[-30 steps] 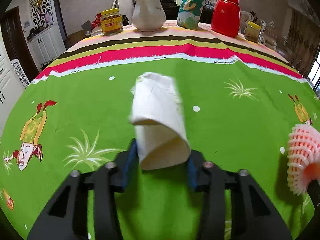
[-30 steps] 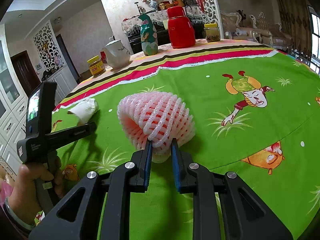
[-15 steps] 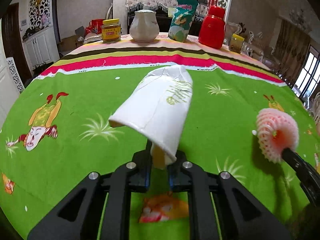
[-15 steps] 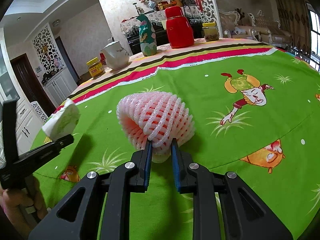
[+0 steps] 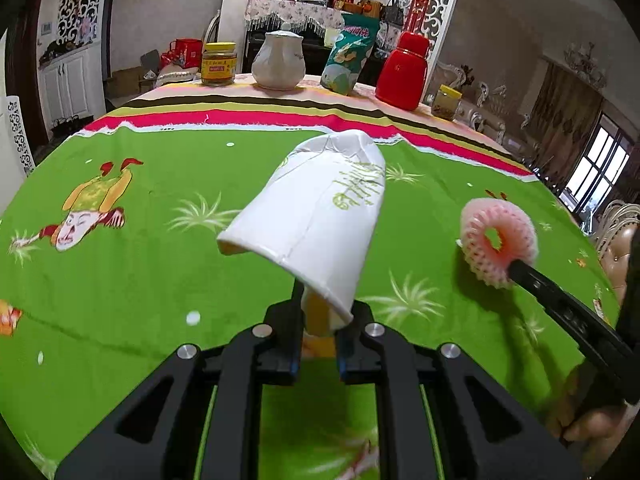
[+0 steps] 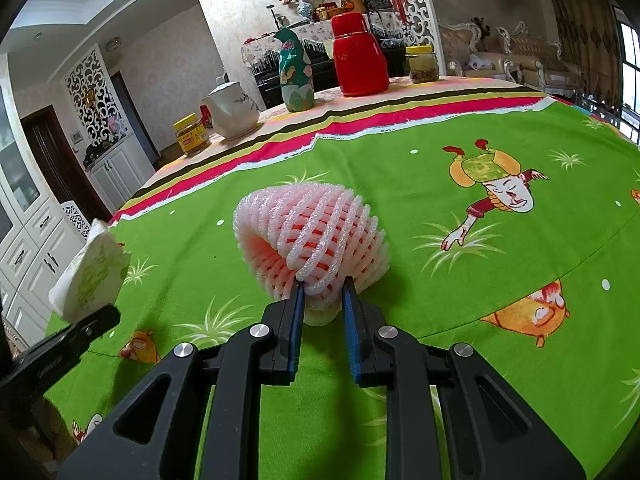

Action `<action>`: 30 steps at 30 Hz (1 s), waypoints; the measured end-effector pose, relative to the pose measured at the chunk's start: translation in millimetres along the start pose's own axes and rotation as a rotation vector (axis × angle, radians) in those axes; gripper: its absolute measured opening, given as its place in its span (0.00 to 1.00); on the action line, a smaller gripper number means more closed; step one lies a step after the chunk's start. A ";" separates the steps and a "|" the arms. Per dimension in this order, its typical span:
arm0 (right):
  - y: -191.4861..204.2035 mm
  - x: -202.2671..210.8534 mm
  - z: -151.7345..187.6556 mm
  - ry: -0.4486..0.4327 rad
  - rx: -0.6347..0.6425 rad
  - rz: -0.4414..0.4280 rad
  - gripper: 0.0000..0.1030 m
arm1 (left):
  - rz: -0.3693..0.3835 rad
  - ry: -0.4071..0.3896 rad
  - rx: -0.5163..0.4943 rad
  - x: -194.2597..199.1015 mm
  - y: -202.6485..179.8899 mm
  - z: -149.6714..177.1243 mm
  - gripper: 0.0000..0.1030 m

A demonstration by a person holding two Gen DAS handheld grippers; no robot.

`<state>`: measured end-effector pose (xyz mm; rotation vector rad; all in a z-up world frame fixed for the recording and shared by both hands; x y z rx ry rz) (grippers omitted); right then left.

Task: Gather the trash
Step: 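Carry the paper cup and fruit net with both tools over the wastebasket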

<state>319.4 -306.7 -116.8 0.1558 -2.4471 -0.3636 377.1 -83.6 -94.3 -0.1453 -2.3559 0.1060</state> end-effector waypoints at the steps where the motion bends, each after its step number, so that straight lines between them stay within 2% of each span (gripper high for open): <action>1: 0.5 0.3 0.2 -0.001 0.003 0.003 0.19 | 0.003 -0.002 0.005 4.9 0.6 3.1 0.12; 11: 16.6 6.0 0.8 -0.035 0.090 0.030 0.19 | 0.022 -0.023 0.020 46.1 16.6 26.2 0.12; 23: 19.2 14.4 0.3 -0.070 0.119 0.048 0.19 | -0.031 -0.016 -0.041 83.1 37.1 71.9 0.12; 30: 25.5 22.4 1.5 -0.099 0.154 0.037 0.19 | -0.081 -0.084 -0.057 116.8 43.9 81.4 0.12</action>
Point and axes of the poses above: each gripper's, at about its wrist camera, not at the fingertips, and x roughly against the way its jaws point, y to its left, z to its underside, the point moved 6 cm from there along -x, roughly the way its jaws point, and after that the axes turned 6 degrees about -z, right-handed, at the moved point
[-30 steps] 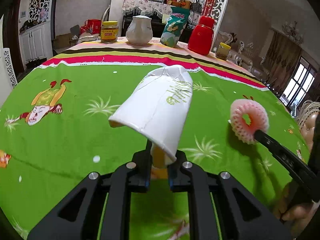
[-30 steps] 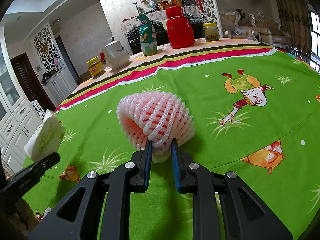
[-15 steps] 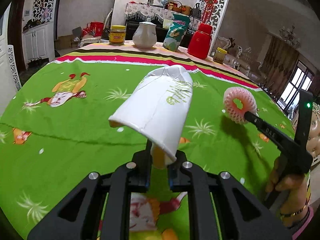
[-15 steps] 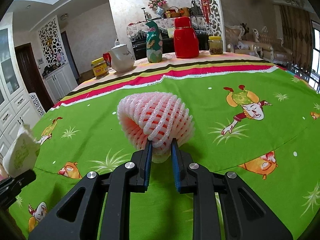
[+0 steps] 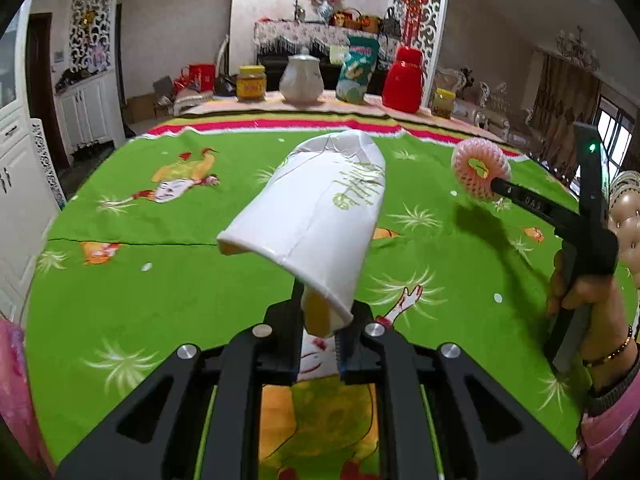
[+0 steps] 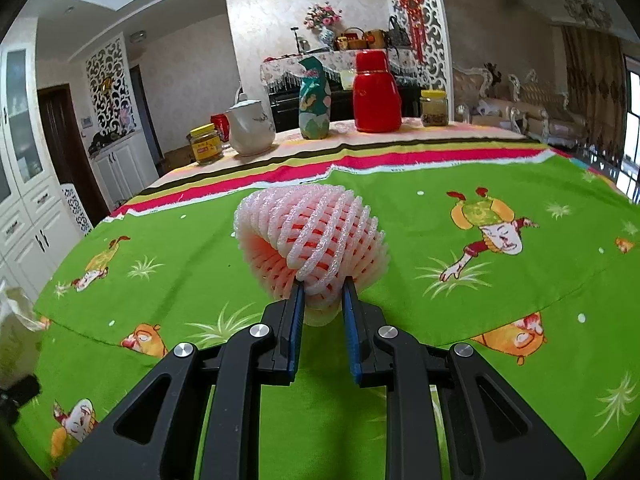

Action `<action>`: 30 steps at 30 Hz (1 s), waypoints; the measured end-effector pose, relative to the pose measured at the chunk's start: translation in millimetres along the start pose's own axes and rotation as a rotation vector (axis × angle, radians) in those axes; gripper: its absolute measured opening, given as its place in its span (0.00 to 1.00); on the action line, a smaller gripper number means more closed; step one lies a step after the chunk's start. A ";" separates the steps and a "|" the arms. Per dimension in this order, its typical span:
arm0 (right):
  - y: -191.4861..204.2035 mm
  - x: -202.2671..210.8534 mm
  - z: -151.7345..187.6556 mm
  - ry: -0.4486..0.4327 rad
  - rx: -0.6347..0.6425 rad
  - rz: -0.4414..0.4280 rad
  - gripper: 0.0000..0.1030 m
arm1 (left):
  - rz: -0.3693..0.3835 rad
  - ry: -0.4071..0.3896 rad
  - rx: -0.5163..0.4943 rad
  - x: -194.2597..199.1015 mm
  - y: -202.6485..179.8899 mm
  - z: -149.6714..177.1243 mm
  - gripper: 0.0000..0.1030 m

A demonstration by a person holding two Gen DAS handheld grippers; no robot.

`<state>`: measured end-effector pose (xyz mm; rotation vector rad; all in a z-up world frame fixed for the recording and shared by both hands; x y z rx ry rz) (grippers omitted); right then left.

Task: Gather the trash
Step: 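Carry the paper cup and fruit net with both tools over the wastebasket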

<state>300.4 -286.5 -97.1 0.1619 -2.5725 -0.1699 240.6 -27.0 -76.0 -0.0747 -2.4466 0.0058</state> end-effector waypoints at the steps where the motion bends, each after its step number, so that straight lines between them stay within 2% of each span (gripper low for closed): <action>1: 3.6 1.8 0.9 0.000 0.014 -0.001 0.19 | -0.006 -0.008 0.004 4.2 2.8 1.8 0.12; 5: 19.1 4.4 5.4 0.027 0.025 -0.048 0.19 | -0.029 -0.028 0.030 14.7 18.0 8.8 0.12; 11: 58.7 23.5 5.3 0.057 0.113 -0.123 0.19 | -0.027 -0.051 0.096 30.2 37.9 10.5 0.12; 15: 83.6 49.0 8.1 0.055 0.164 -0.182 0.19 | 0.003 -0.042 0.142 33.0 46.2 18.7 0.12; 20: 102.4 66.5 24.9 0.075 0.185 -0.218 0.19 | 0.011 -0.018 0.134 32.5 51.2 32.3 0.12; 26: 138.5 84.6 47.9 0.101 0.251 -0.287 0.19 | -0.058 -0.042 0.133 50.0 71.8 36.9 0.12; 30: 173.7 97.3 61.3 0.109 0.306 -0.349 0.19 | -0.117 -0.093 0.134 77.7 89.4 40.6 0.12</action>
Point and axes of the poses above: each gripper's, at about its wrist camera, not at the fingertips, and x roughly against the way its jaws point, y to its left, z to its underside, the point moved 6 cm from there along -x, roughly the way its jaws point, and after that the axes turned 6 degrees about -z, right-handed, at the moved point
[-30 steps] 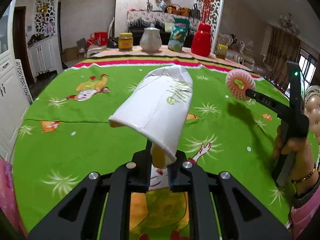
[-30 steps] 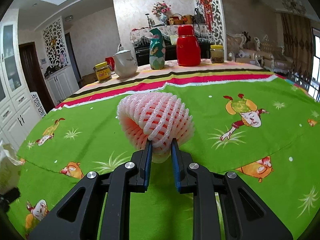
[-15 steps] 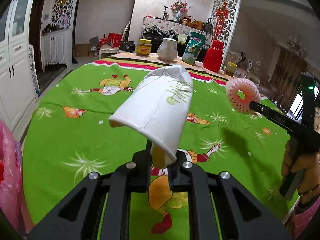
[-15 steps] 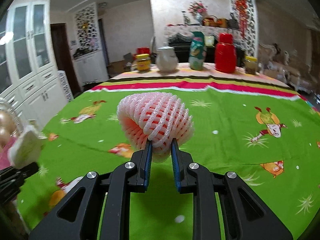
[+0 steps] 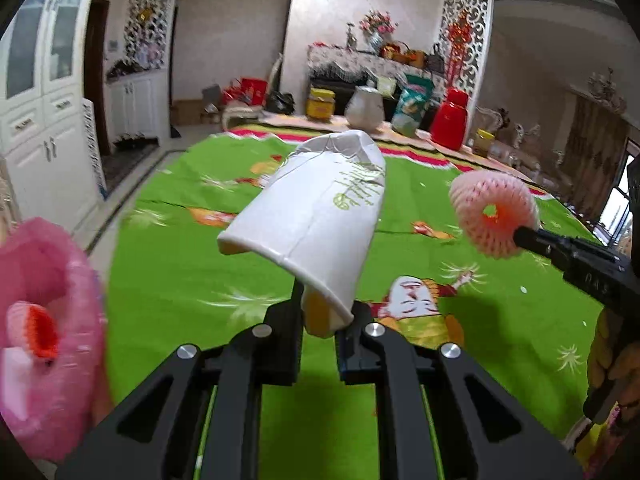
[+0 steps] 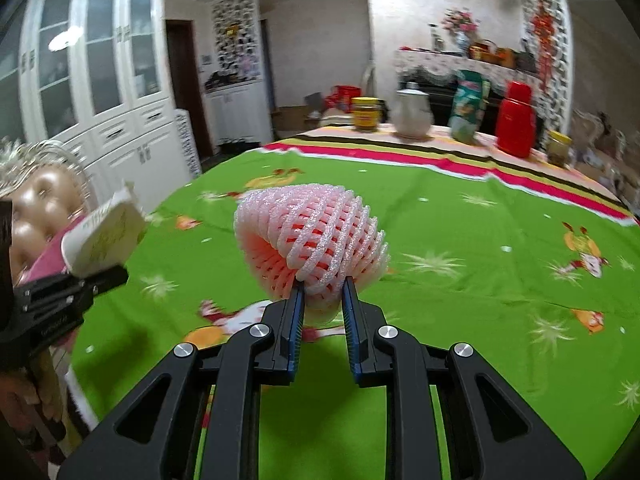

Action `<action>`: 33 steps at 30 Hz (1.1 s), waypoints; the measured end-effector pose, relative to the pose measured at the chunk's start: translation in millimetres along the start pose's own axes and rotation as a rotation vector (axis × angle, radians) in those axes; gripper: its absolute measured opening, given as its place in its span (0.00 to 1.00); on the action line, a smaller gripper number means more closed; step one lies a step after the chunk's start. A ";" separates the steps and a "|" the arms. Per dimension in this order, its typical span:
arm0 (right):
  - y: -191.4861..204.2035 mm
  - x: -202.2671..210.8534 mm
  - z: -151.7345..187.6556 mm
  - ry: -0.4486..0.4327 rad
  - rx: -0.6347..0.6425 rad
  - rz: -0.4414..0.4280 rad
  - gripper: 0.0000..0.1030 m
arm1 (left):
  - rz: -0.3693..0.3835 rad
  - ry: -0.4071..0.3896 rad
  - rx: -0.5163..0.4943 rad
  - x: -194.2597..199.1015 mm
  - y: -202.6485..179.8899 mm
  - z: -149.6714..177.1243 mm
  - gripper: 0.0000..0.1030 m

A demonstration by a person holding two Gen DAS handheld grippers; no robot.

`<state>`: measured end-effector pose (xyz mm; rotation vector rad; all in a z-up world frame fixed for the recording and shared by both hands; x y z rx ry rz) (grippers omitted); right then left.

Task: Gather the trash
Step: 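Carry the paper cup and fruit net with both tools over the wastebasket, then open both tools to drop the cup and net into the wastebasket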

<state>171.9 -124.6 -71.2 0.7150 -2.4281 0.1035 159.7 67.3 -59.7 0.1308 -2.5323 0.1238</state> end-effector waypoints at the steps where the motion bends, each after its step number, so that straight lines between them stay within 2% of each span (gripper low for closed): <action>1: 8.9 -0.8 0.8 0.002 0.012 -0.015 0.19 | -0.009 -0.010 0.002 6.1 4.6 -0.2 0.12; 10: 94.3 -7.2 -6.0 0.002 0.098 -0.138 0.19 | -0.084 -0.077 0.007 57.2 47.3 2.0 0.13; 15: 142.6 -13.8 -10.8 0.007 0.148 -0.205 0.19 | -0.149 -0.103 0.024 84.6 86.2 9.4 0.13; 25: 246.0 -32.4 -22.4 0.013 0.268 -0.334 0.19 | -0.286 -0.093 0.108 116.2 186.2 29.7 0.13; 33: 308.5 -46.6 -34.5 0.009 0.336 -0.394 0.19 | -0.348 -0.080 0.203 130.4 254.1 52.3 0.13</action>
Point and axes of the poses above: each gripper's, at about its wrist camera, not at the fingertips, and x roughly against the way its jaws point, y to its left, z to its underside, the point moved 6 cm from there along -x, roughly the way its jaws point, and after that the axes turned 6 degrees about -z, right-handed, at the moved point
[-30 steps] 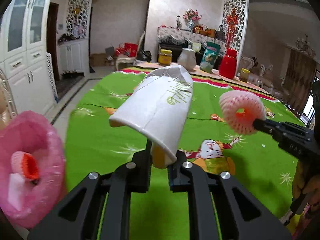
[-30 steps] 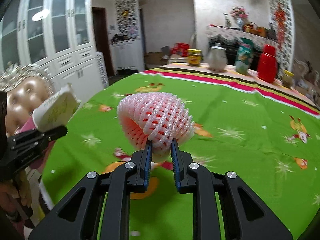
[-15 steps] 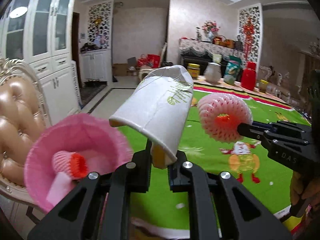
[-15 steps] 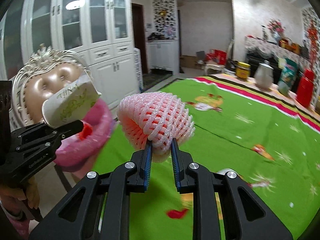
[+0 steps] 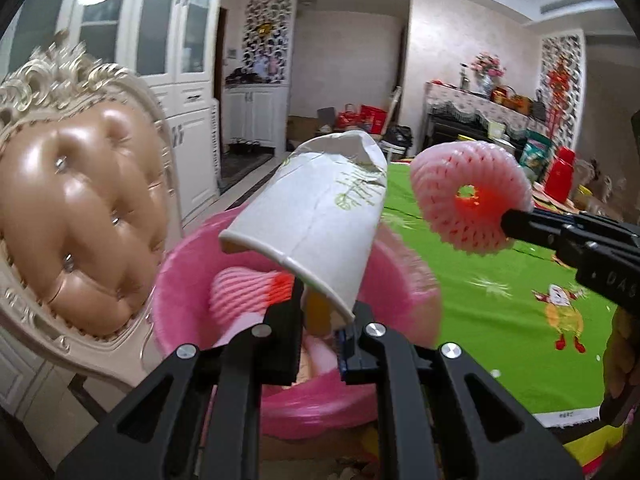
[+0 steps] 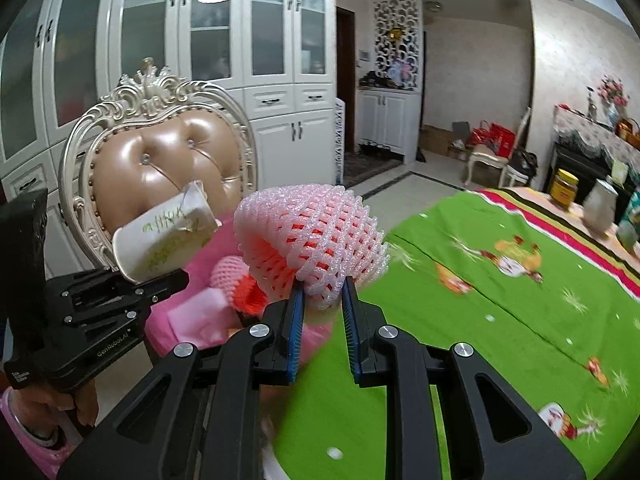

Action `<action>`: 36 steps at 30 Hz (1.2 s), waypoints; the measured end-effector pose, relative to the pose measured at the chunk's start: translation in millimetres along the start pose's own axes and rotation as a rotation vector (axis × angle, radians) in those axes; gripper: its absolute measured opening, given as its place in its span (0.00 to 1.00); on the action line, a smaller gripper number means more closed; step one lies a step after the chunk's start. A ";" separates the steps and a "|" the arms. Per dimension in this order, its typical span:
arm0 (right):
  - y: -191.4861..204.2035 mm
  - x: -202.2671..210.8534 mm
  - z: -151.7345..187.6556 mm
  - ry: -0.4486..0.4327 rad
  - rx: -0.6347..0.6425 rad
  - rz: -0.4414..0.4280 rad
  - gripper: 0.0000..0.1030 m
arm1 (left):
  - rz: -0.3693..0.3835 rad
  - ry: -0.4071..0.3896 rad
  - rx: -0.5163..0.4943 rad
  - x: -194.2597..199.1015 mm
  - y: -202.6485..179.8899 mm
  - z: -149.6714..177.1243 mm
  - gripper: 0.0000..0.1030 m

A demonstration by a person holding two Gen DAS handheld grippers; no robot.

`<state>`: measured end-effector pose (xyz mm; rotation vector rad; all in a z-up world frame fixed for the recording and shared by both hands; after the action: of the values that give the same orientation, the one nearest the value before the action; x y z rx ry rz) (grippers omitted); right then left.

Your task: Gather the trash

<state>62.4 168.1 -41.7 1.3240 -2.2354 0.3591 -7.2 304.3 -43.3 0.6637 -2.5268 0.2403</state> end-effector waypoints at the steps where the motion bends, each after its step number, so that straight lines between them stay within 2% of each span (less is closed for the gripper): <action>1: 4.8 -3.9 -2.8 0.002 0.009 -0.005 0.19 | -0.004 0.002 0.015 -0.7 6.1 0.6 0.13; 8: 29.6 -34.7 -5.3 0.047 0.061 -0.032 0.19 | -0.022 0.026 0.032 -15.6 30.2 4.4 0.13; 17: 34.7 -60.1 -5.4 0.086 0.056 -0.048 0.21 | -0.024 0.039 0.057 -31.7 39.2 1.7 0.15; 19: 35.9 -67.4 -4.9 0.100 0.067 -0.059 0.25 | -0.028 0.037 0.055 -33.2 38.5 -1.1 0.21; 20: 35.8 -69.9 -4.5 0.105 0.076 -0.060 0.35 | -0.037 0.035 0.052 -33.3 38.5 -2.8 0.26; 21: 34.8 -72.2 -4.1 0.105 0.084 -0.057 0.58 | -0.044 0.030 0.052 -32.7 38.7 -4.5 0.48; 22: 32.7 -71.9 -4.0 0.102 0.079 -0.059 0.64 | -0.053 0.013 0.054 -30.0 40.0 -7.6 0.67; 24: 26.8 -67.0 -3.6 0.093 0.055 -0.081 0.65 | -0.083 -0.031 0.055 -20.2 43.6 -12.8 0.73; 26: 20.9 -58.9 -4.4 0.077 0.055 -0.063 0.65 | -0.105 -0.047 0.047 -13.5 46.3 -16.1 0.81; 28: 14.9 -47.9 -6.6 0.061 0.042 -0.063 0.65 | -0.145 -0.090 0.048 2.8 50.7 -21.8 0.95; 31: 8.0 -25.8 -11.9 0.029 0.036 -0.060 0.68 | -0.202 -0.156 0.035 29.6 52.5 -28.5 0.95; 33: 5.3 -6.1 -16.3 0.001 0.035 -0.067 0.77 | -0.235 -0.179 0.010 47.4 49.9 -33.2 0.95; 36: 5.0 23.2 -21.2 -0.038 0.037 -0.101 0.82 | -0.285 -0.218 -0.013 77.9 44.2 -41.4 0.95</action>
<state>55.2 163.4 -11.1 1.4681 -2.1923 0.3425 -69.8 322.6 30.8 1.0831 -2.5917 0.0517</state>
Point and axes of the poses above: each gripper's, at about its wrist camera, not at the fingertips, and x roughly against the way its jaws point, y to its left, z to its underside, the point moved 6 cm from there along -x, roughly the way its jaws point, and after that the axes turned 6 degrees about -z, right-handed, at the moved point
